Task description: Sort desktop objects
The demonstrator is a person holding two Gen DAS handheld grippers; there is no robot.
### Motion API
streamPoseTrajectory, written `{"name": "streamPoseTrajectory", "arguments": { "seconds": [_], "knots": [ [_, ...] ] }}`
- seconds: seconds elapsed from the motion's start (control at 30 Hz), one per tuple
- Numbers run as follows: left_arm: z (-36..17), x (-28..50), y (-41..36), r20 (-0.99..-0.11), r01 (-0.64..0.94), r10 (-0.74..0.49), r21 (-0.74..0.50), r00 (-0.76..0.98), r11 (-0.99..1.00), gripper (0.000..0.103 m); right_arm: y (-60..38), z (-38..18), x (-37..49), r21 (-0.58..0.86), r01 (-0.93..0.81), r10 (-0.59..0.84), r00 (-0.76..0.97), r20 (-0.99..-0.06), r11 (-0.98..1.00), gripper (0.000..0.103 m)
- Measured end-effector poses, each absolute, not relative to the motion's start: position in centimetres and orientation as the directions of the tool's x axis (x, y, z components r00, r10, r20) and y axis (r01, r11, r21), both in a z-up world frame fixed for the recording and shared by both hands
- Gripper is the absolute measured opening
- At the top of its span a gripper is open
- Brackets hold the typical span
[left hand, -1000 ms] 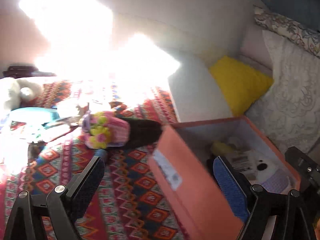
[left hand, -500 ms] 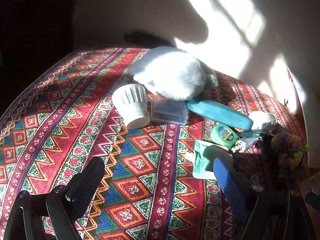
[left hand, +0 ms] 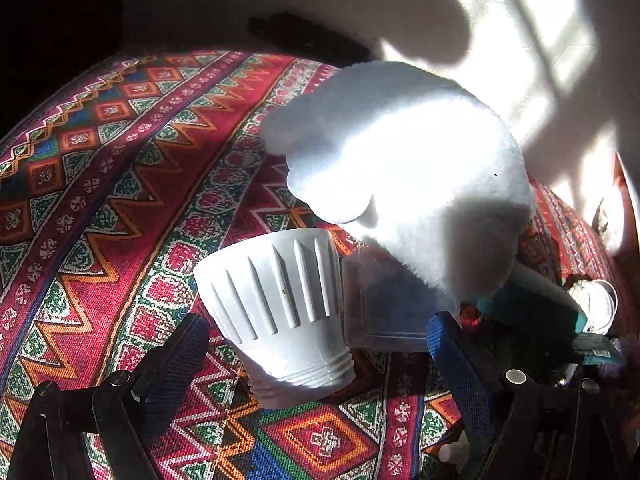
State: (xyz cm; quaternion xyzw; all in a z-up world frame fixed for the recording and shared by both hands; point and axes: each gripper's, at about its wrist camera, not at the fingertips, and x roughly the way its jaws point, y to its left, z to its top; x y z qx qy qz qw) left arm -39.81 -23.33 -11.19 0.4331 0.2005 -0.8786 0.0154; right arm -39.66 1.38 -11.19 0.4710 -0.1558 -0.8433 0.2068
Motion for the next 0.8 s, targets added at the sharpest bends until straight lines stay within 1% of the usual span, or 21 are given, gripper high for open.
{"name": "streamPoseTrajectory", "arguments": {
  "seconds": [0.07, 0.1, 0.13, 0.17, 0.2, 0.23, 0.27, 0.3, 0.33, 0.37, 0.4, 0.47, 0.6, 0.7, 0.8],
  "knots": [
    [-11.7, -40.0, -23.0, -0.756, 0.183, 0.139, -0.325, -0.640, -0.928, 0.092, -0.1, -12.1, -40.9, 0.423, 0.218, -0.474, -0.475, -0.742, -0.880, 0.100],
    [-11.6, -39.8, -22.9, -0.750, 0.175, 0.138, -0.322, -0.647, -0.931, 0.086, -0.8, -12.0, -40.6, 0.383, 0.250, -0.458, -0.480, -0.748, -0.889, 0.090],
    [-11.2, -39.5, -23.0, -0.747, 0.171, 0.140, -0.323, -0.650, -0.931, 0.079, -1.5, -11.9, -40.3, 0.343, 0.282, -0.442, -0.487, -0.754, -0.896, 0.076],
    [-10.8, -39.2, -23.1, -0.745, 0.167, 0.143, -0.324, -0.652, -0.931, 0.056, -2.2, -11.9, -39.9, 0.301, 0.313, -0.425, -0.493, -0.759, -0.901, 0.074],
    [-10.4, -38.9, -23.1, -0.742, 0.163, 0.145, -0.326, -0.654, -0.931, 0.057, -2.9, -11.8, -39.6, 0.259, 0.343, -0.409, -0.501, -0.763, -0.903, 0.054],
    [-9.9, -38.6, -23.2, -0.740, 0.160, 0.147, -0.327, -0.656, -0.932, 0.057, -3.3, -11.6, -39.3, 0.232, 0.365, -0.401, -0.507, -0.763, -0.902, 0.048],
    [-9.5, -38.4, -23.3, -0.738, 0.156, 0.149, -0.328, -0.658, -0.932, 0.057, -2.8, -10.9, -39.2, 0.259, 0.362, -0.423, -0.510, -0.749, -0.896, 0.038],
    [-9.0, -37.9, -23.3, -0.736, 0.153, 0.148, -0.325, -0.661, -0.933, 0.057, -2.3, -10.3, -39.0, 0.286, 0.358, -0.444, -0.513, -0.735, -0.889, 0.031],
    [-8.5, -37.3, -23.2, -0.735, 0.151, 0.143, -0.319, -0.663, -0.936, 0.057, -1.9, -9.6, -38.7, 0.303, 0.357, -0.457, -0.520, -0.722, -0.884, 0.029],
    [-7.9, -36.7, -23.2, -0.734, 0.149, 0.139, -0.313, -0.665, -0.938, 0.057, -1.8, -8.6, -38.1, 0.284, 0.359, -0.446, -0.540, -0.714, -0.889, 0.024],
    [-7.2, -35.8, -23.2, -0.731, 0.146, 0.139, -0.313, -0.668, -0.938, 0.057, -1.6, -7.7, -37.3, 0.264, 0.363, -0.435, -0.558, -0.706, -0.894, 0.021],
    [-5.7, -33.6, -23.2, -0.719, 0.143, 0.130, -0.306, -0.683, -0.941, 0.057, -0.7, -6.0, -35.2, 0.247, 0.372, -0.430, -0.574, -0.697, -0.895, 0.019],
    [-3.7, -28.1, -22.7, -0.690, 0.128, 0.145, -0.328, -0.709, -0.936, 0.057, 1.2, -3.6, -30.7, 0.248, 0.382, -0.441, -0.586, -0.680, -0.890, 0.017],
    [-2.6, -23.9, -21.3, -0.670, 0.103, 0.162, -0.338, -0.725, -0.936, 0.057, 2.6, -1.8, -27.3, 0.249, 0.389, -0.448, -0.595, -0.667, -0.887, 0.017],
    [-0.9, -20.2, -19.4, -0.632, 0.062, 0.185, -0.347, -0.753, -0.936, 0.057, 4.1, 0.1, -23.9, 0.252, 0.396, -0.457, -0.605, -0.652, -0.883, 0.017]
  ]
}}
